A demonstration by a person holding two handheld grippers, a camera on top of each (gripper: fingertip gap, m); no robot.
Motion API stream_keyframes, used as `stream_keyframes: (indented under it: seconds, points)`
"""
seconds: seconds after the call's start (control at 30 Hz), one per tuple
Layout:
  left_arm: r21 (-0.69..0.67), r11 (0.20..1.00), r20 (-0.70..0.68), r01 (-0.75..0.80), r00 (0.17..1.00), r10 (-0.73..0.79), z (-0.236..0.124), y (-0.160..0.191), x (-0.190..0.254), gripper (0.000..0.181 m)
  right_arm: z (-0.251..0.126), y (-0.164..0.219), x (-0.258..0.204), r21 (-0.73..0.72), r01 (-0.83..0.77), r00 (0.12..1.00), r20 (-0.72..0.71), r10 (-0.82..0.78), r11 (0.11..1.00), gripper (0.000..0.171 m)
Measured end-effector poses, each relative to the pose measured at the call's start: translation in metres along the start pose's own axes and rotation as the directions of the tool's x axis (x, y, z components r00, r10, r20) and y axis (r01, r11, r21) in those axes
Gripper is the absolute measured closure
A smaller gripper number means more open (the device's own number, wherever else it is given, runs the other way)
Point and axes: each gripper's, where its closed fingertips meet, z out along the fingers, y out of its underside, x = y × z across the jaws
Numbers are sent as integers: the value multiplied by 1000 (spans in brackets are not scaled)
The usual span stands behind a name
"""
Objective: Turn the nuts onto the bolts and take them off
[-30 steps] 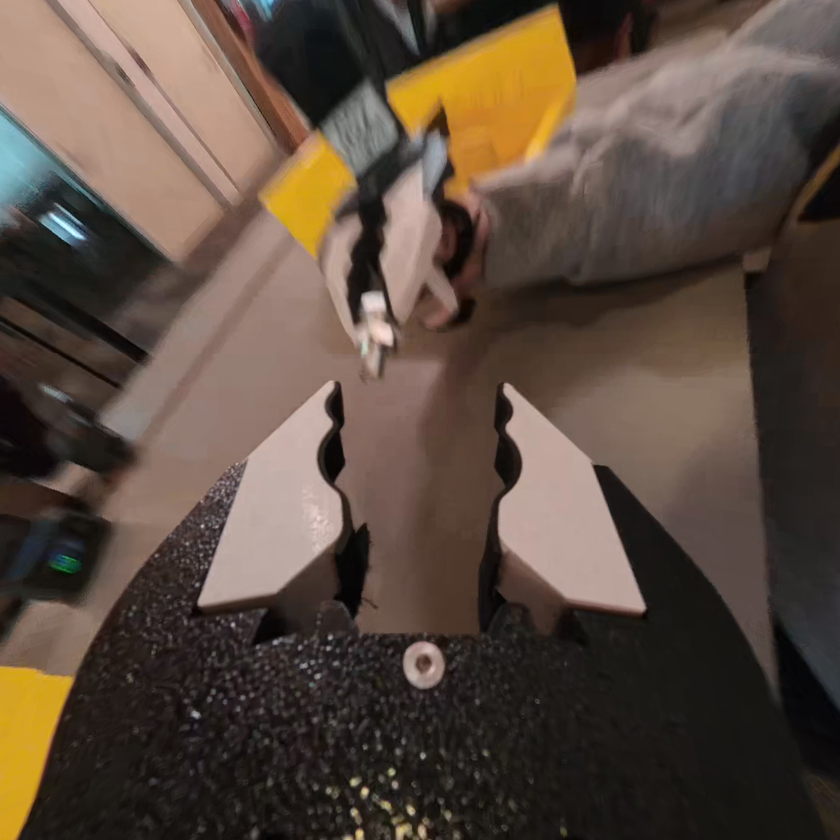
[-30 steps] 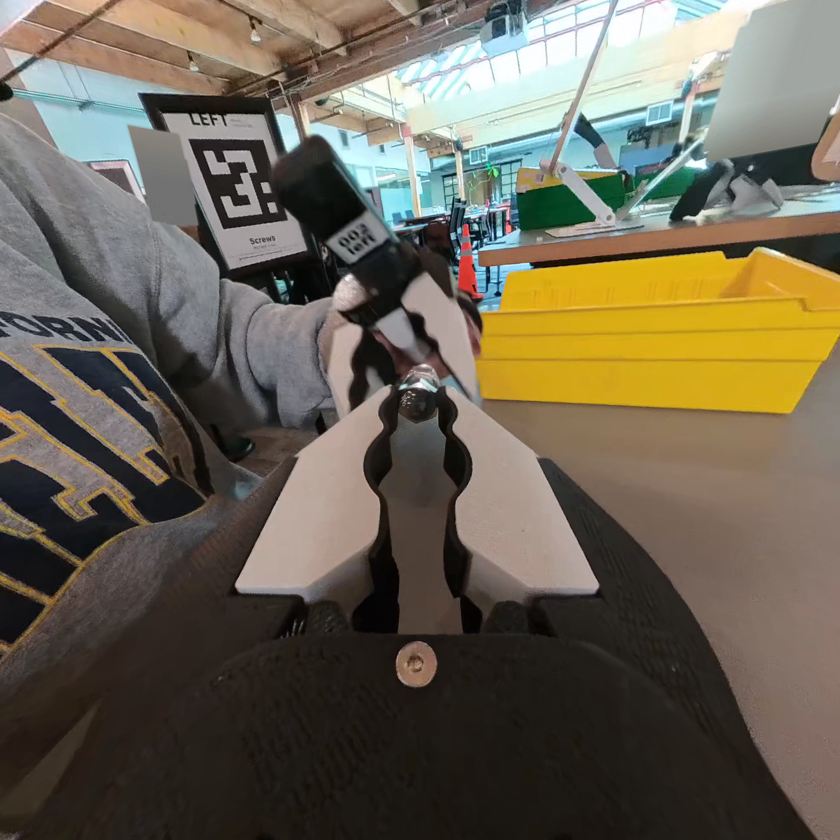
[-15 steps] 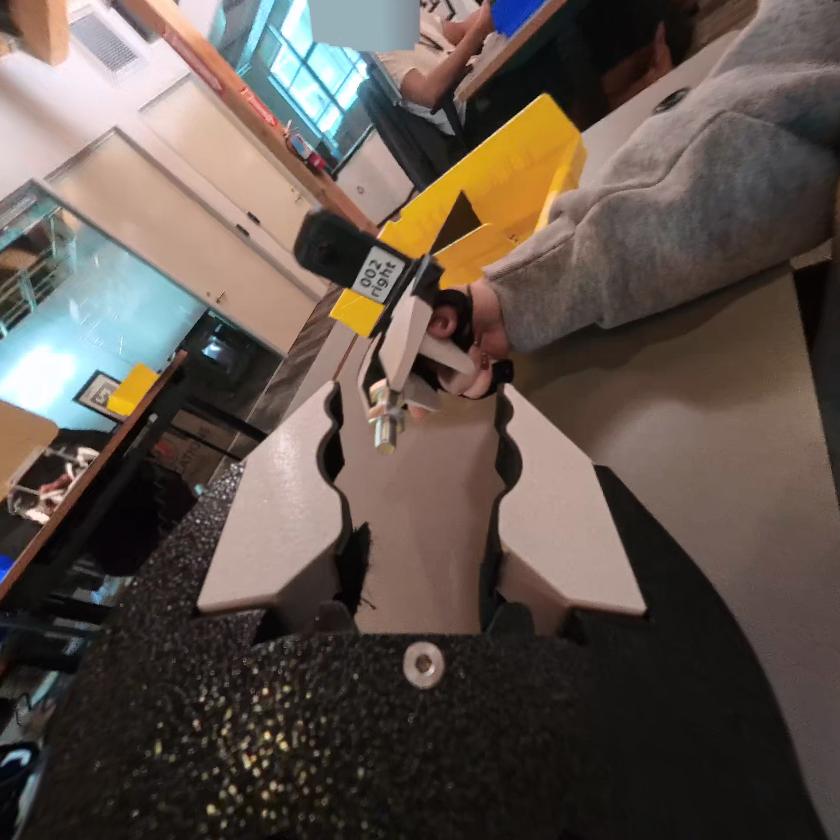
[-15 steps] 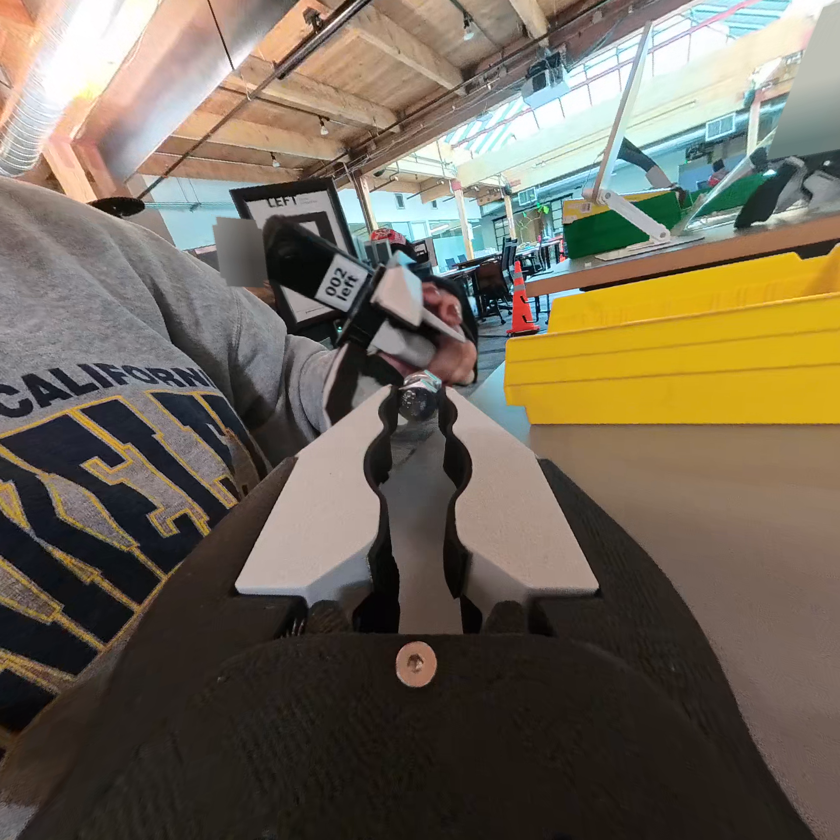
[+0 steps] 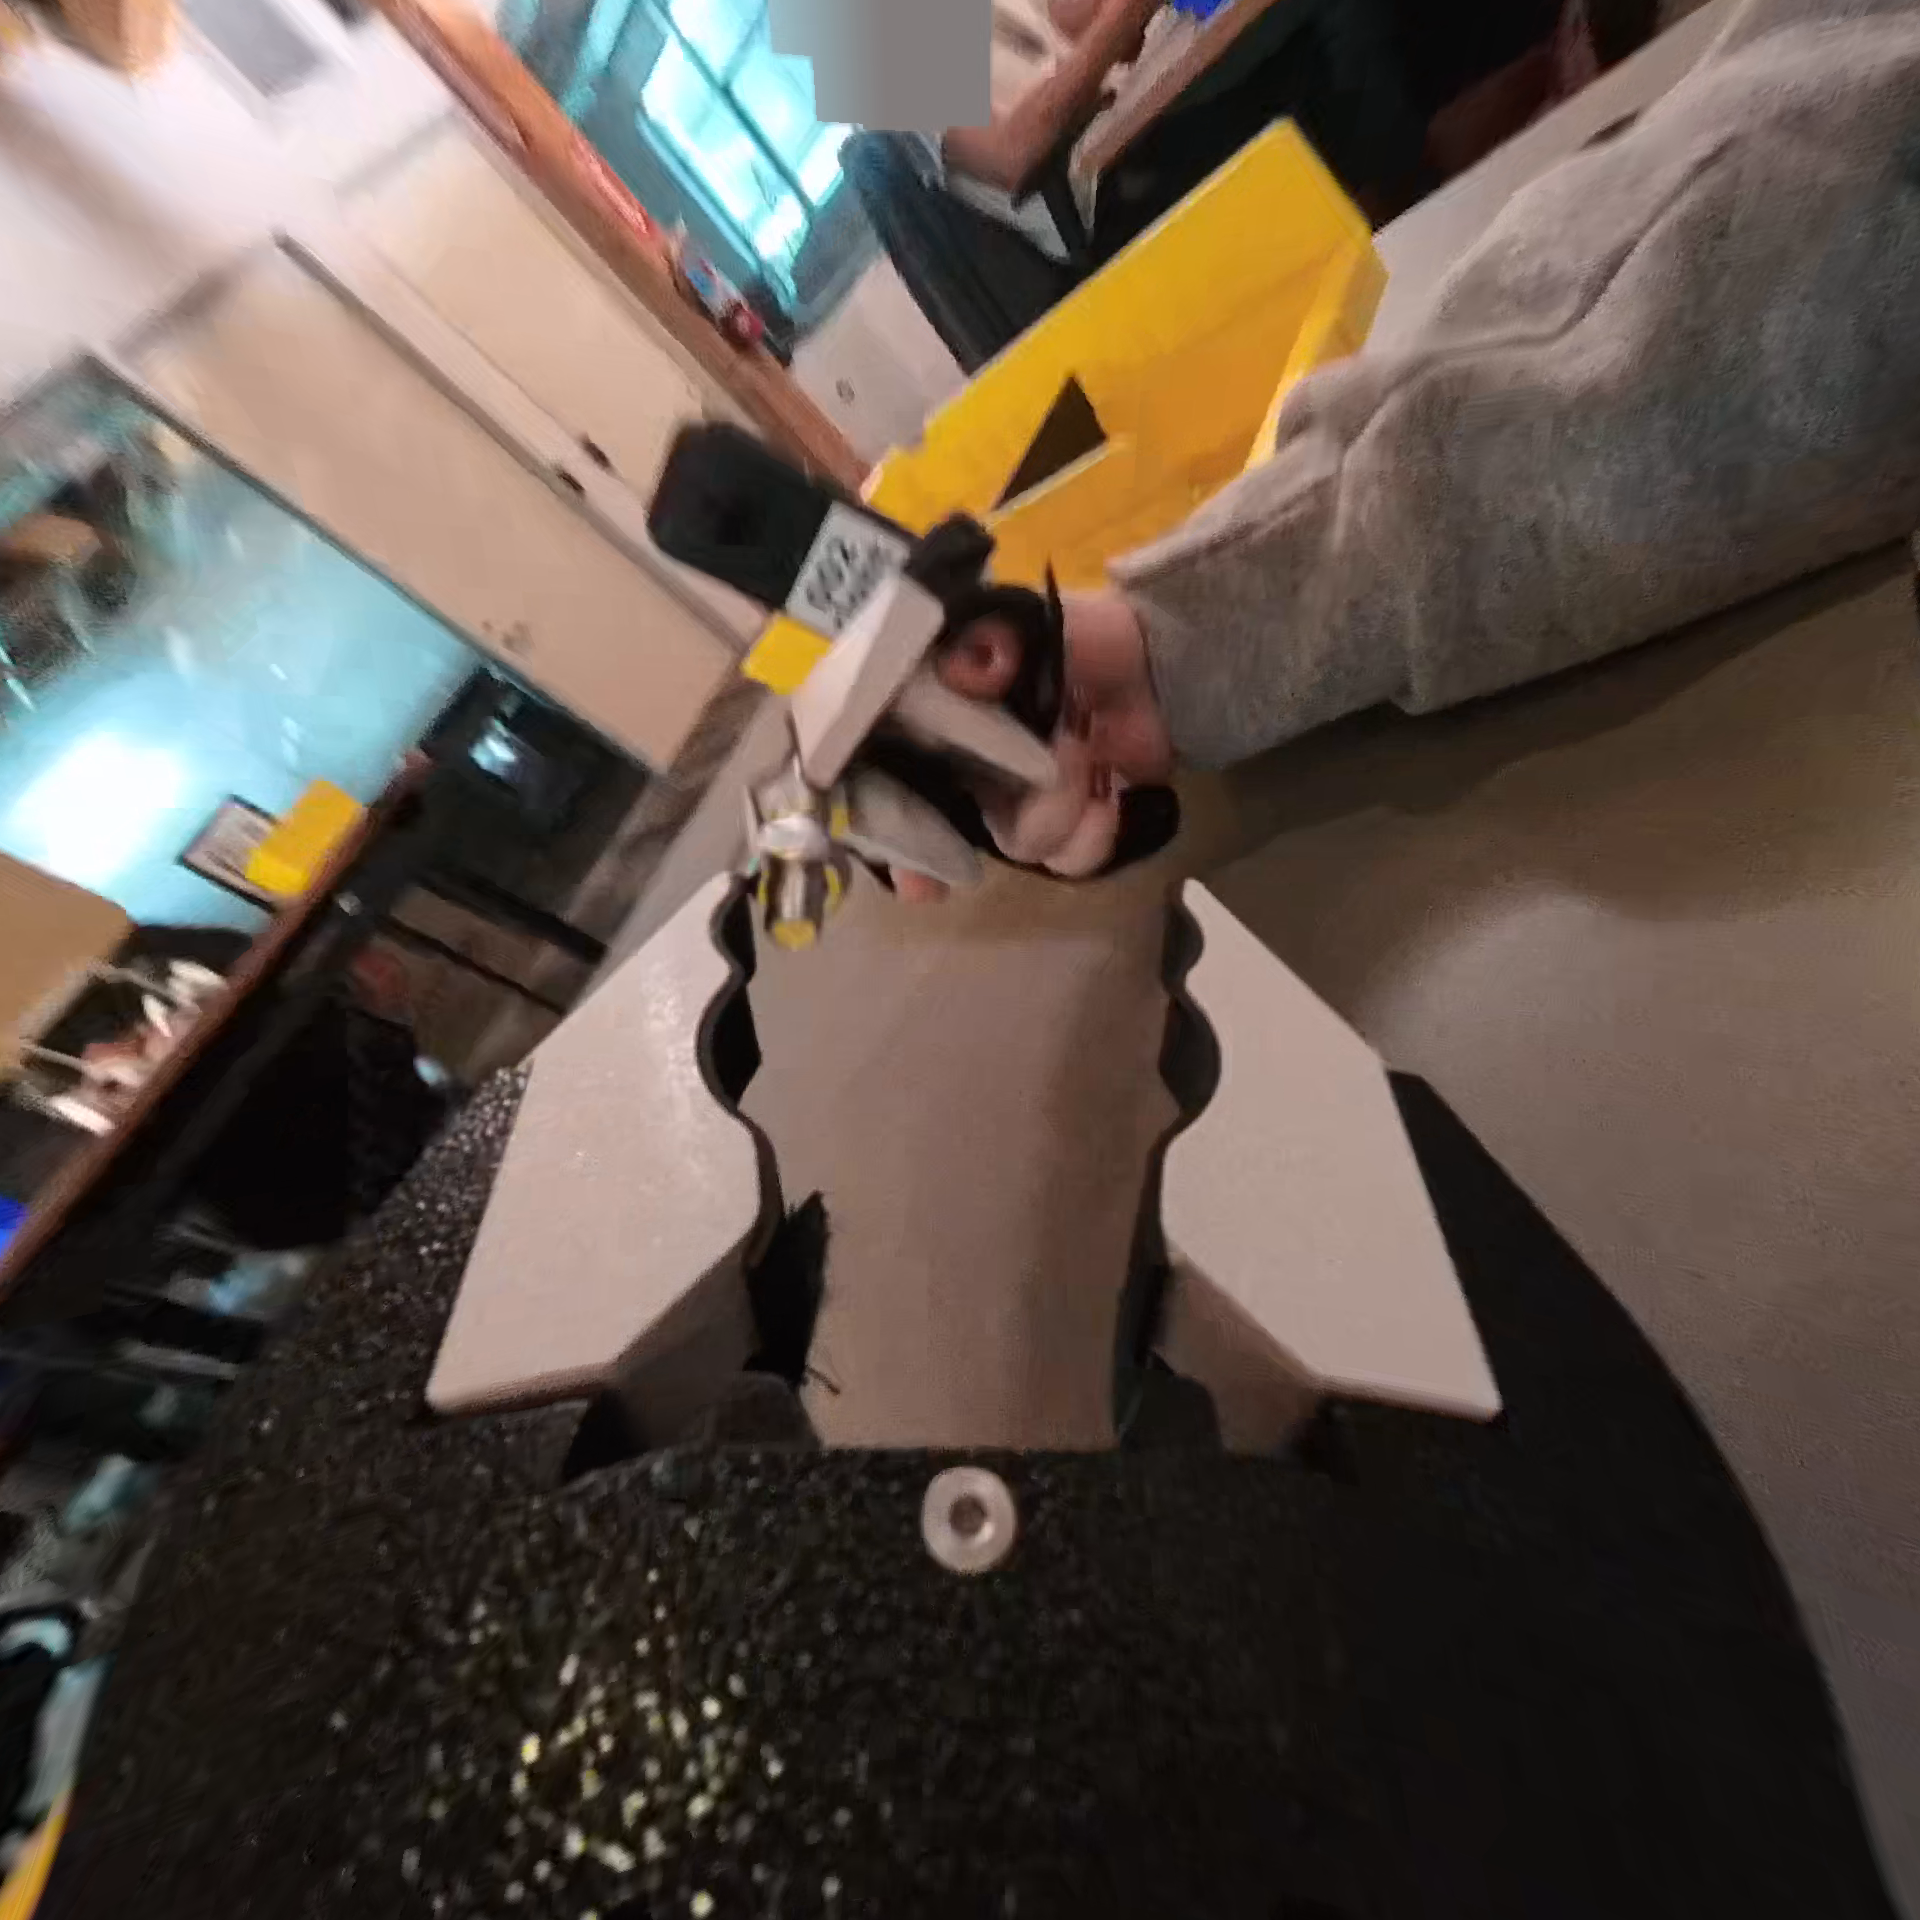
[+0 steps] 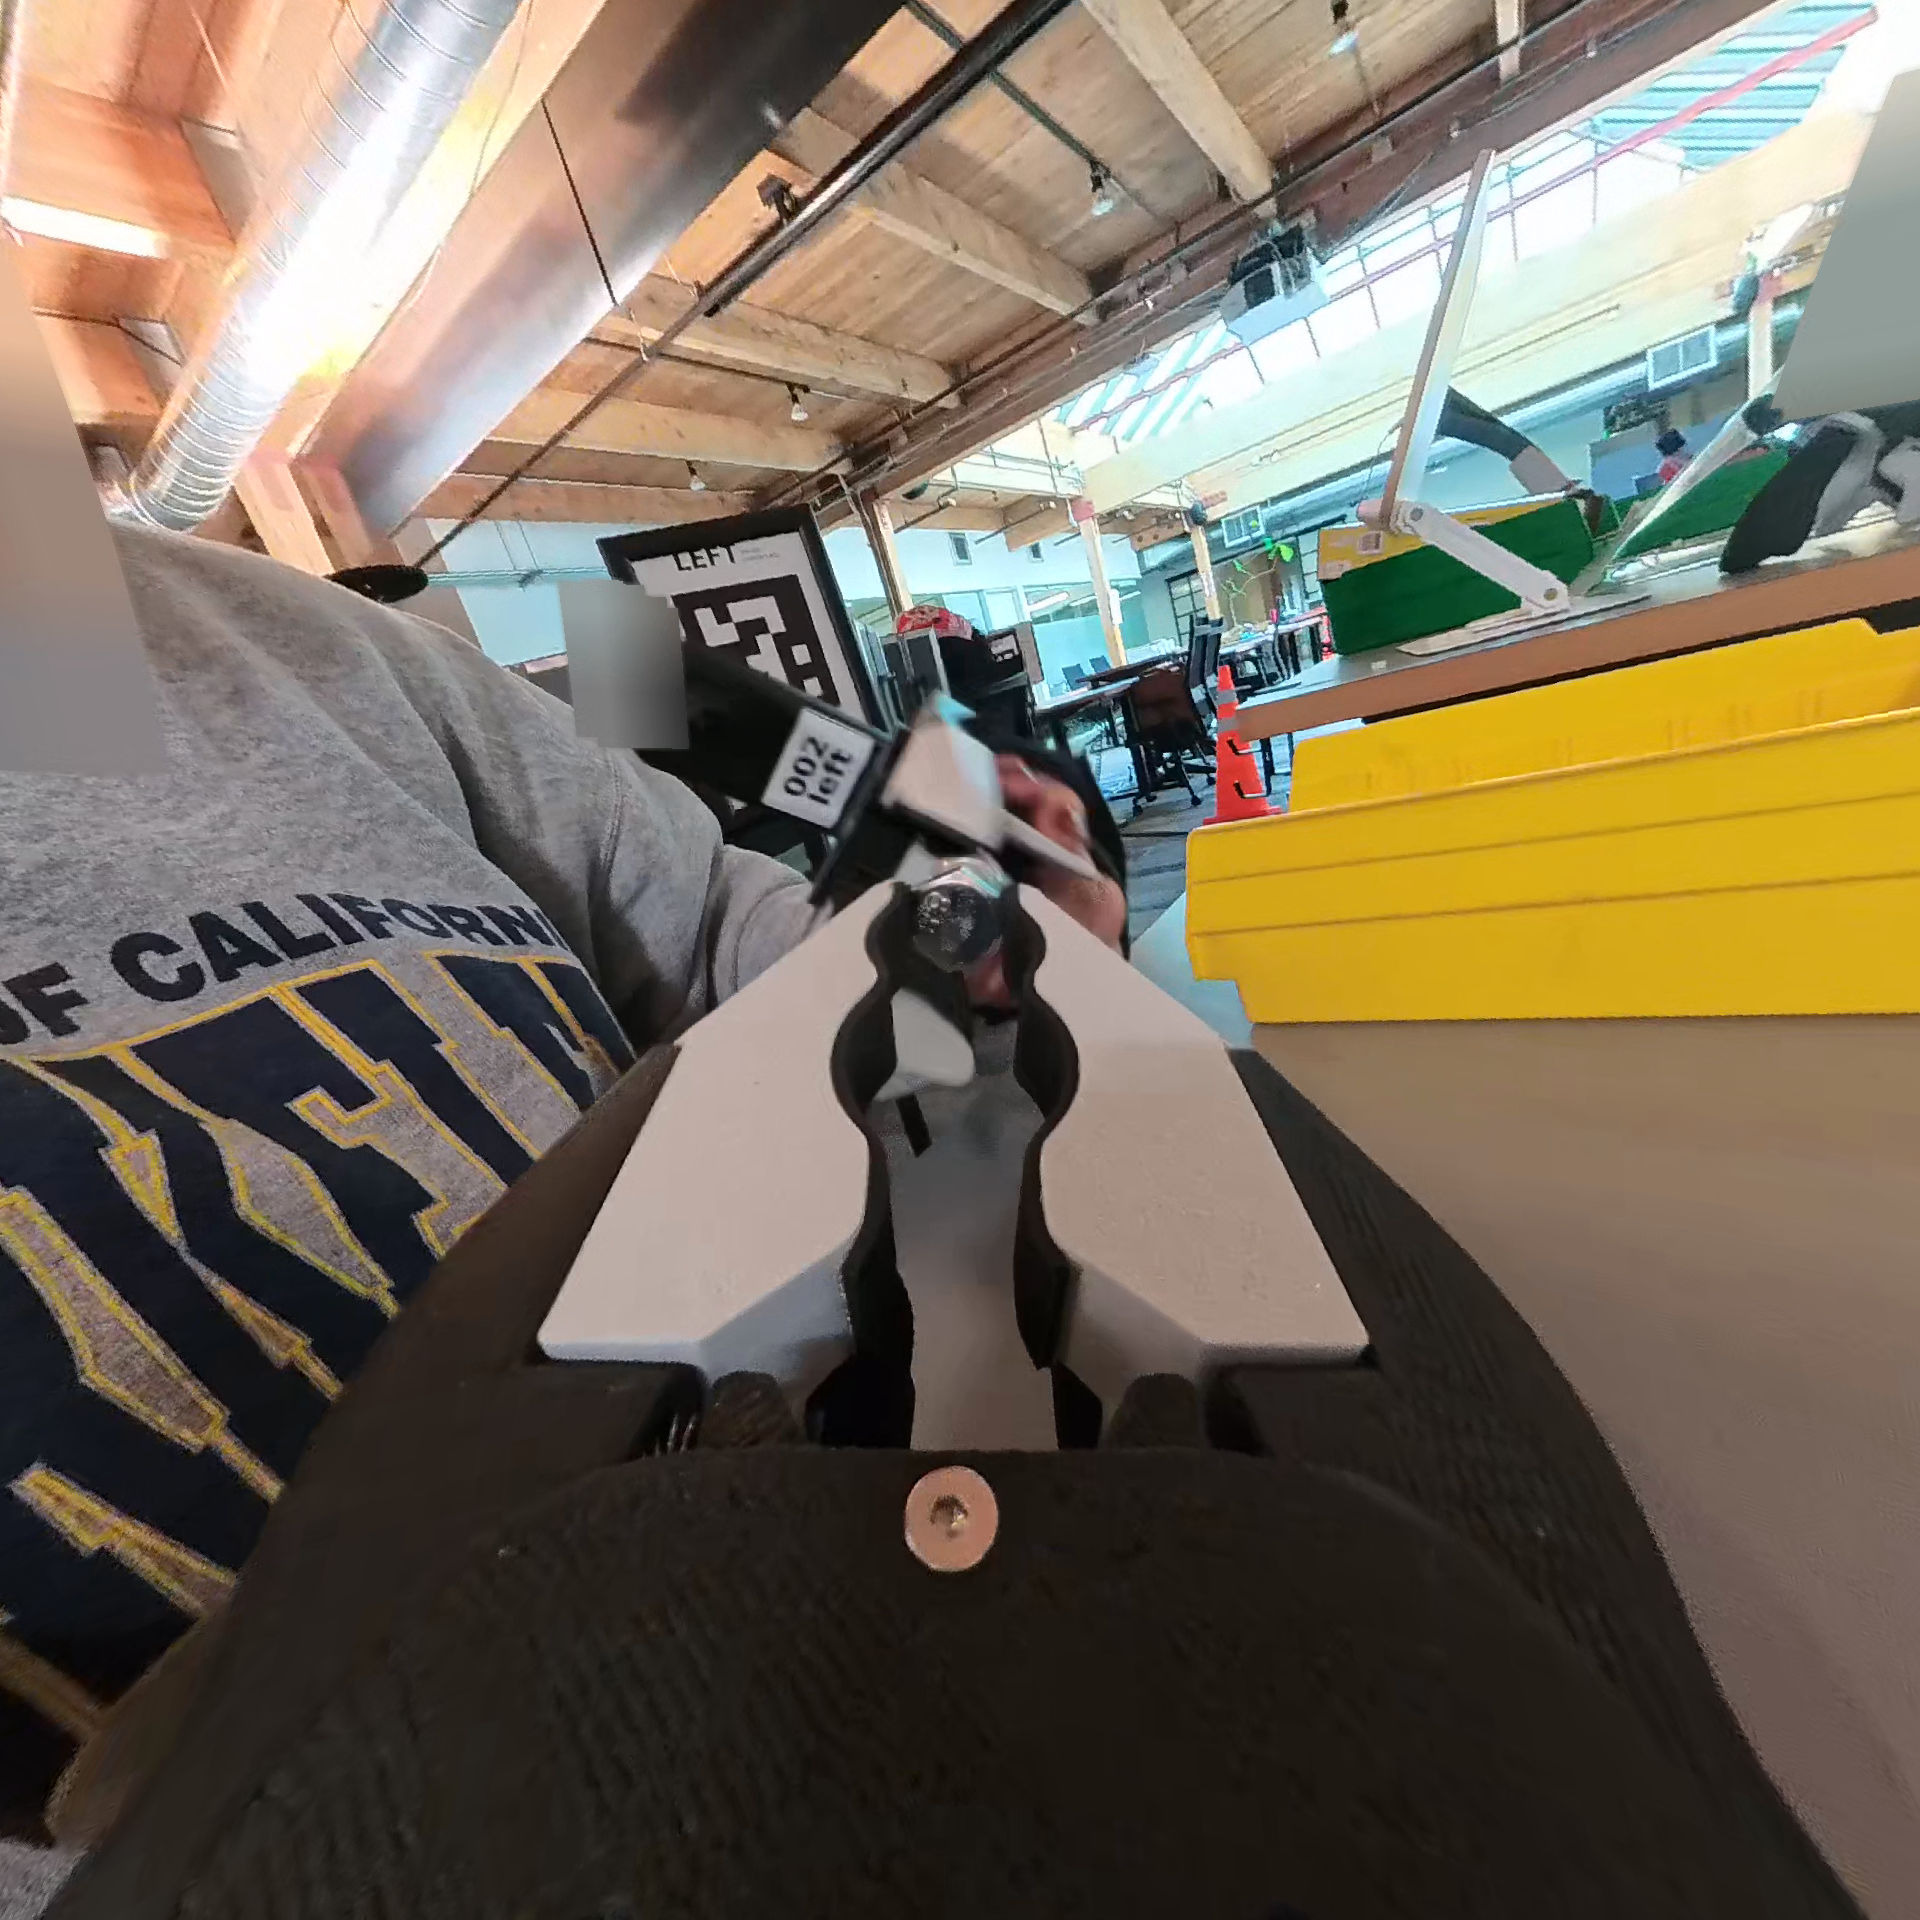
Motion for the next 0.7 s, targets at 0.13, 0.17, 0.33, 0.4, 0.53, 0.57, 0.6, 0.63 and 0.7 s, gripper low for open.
stream_keyframes:
  seconds: [0.13,0.17,0.33,0.4,0.53,0.57,0.6,0.63,0.7]
  points:
    - [-154,981,-57,119,990,-129,5,42,8,112,-2,-7,-3,26,12,1000,9,-12,1000,156]
    - [-85,992,-5,96,995,-96,2,29,-1,113,-3,-4,0,11,11,1000,-10,-11,1000,156]
    - [53,993,101,-103,990,97,-4,-14,-8,113,-1,0,1,3,-5,1000,0,5,1000,156]
    - [29,997,61,-67,996,65,0,-6,-4,110,-1,-2,-2,17,-9,1000,17,9,1000,156]
    - [-158,975,-14,156,987,-161,8,47,3,102,-2,-12,-8,62,0,999,43,-3,998,156]
    - [-93,987,32,134,991,-132,4,36,-5,107,-3,-8,-4,43,0,1000,21,-1,999,156]
    - [-22,996,96,87,992,-85,-1,21,-15,111,-4,-6,-1,33,-7,1000,7,6,999,156]
    - [40,999,151,24,988,-30,-6,4,-22,113,-5,-5,0,37,-17,1000,9,17,999,156]
    - [72,994,179,-80,982,66,-9,-14,-21,116,-3,-3,1,29,-24,1000,16,23,999,156]
